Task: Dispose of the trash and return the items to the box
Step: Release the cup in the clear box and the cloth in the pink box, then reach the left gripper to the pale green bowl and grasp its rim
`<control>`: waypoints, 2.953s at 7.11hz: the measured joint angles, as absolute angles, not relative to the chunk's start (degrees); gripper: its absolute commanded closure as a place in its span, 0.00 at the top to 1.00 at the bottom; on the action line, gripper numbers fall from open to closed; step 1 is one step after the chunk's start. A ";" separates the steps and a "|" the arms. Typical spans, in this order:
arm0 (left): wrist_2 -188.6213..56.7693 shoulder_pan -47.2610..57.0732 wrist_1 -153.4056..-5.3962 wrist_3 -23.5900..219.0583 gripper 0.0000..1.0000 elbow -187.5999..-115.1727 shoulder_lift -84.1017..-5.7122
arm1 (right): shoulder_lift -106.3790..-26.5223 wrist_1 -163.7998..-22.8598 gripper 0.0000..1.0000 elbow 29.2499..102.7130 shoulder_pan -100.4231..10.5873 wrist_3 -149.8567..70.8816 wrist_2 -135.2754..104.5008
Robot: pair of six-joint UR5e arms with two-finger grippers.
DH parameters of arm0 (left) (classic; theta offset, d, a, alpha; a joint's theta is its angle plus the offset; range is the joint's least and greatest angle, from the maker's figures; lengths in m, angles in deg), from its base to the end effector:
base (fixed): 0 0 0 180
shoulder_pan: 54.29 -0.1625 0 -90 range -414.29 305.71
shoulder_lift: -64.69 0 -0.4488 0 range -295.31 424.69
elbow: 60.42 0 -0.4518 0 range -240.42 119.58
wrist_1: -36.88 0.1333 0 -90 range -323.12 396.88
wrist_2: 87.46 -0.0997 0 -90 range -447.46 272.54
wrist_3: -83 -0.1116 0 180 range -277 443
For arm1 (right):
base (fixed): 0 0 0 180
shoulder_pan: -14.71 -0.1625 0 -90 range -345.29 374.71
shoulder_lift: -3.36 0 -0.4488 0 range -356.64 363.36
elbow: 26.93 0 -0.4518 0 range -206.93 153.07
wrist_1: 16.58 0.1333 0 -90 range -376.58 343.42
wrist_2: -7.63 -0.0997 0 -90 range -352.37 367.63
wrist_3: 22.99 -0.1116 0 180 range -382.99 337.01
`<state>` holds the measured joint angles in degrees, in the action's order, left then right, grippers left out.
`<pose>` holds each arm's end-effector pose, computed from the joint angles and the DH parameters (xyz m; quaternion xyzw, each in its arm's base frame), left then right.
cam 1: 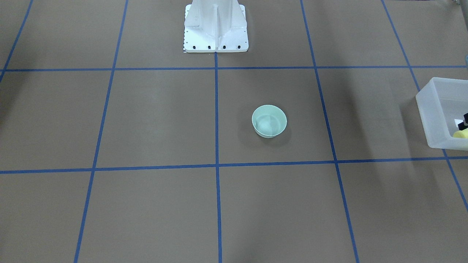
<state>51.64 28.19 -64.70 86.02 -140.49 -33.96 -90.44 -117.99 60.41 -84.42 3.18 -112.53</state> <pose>0.0340 -0.6313 0.6704 0.0433 0.4196 0.0728 0.9038 0.1531 -0.4661 0.7836 -0.0650 -0.2904 -0.1014 0.9493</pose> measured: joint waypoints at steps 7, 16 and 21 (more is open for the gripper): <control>36.39 -2.80 -50.96 143.08 0.97 -174.30 -40.28 | -89.55 -110.24 1.00 58.38 -84.36 -0.93 -116.33; 26.10 -18.98 -67.49 164.80 0.00 -155.24 -51.32 | -89.95 -110.78 1.00 72.25 -76.06 -19.98 -125.72; 32.07 -14.32 -68.17 163.10 0.00 -157.33 -50.84 | -89.89 -110.32 1.00 76.65 -71.04 -29.90 -126.62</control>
<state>32.07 -14.32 -68.17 163.10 -157.33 -50.84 -89.89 -110.32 76.65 -71.04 -29.90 -126.62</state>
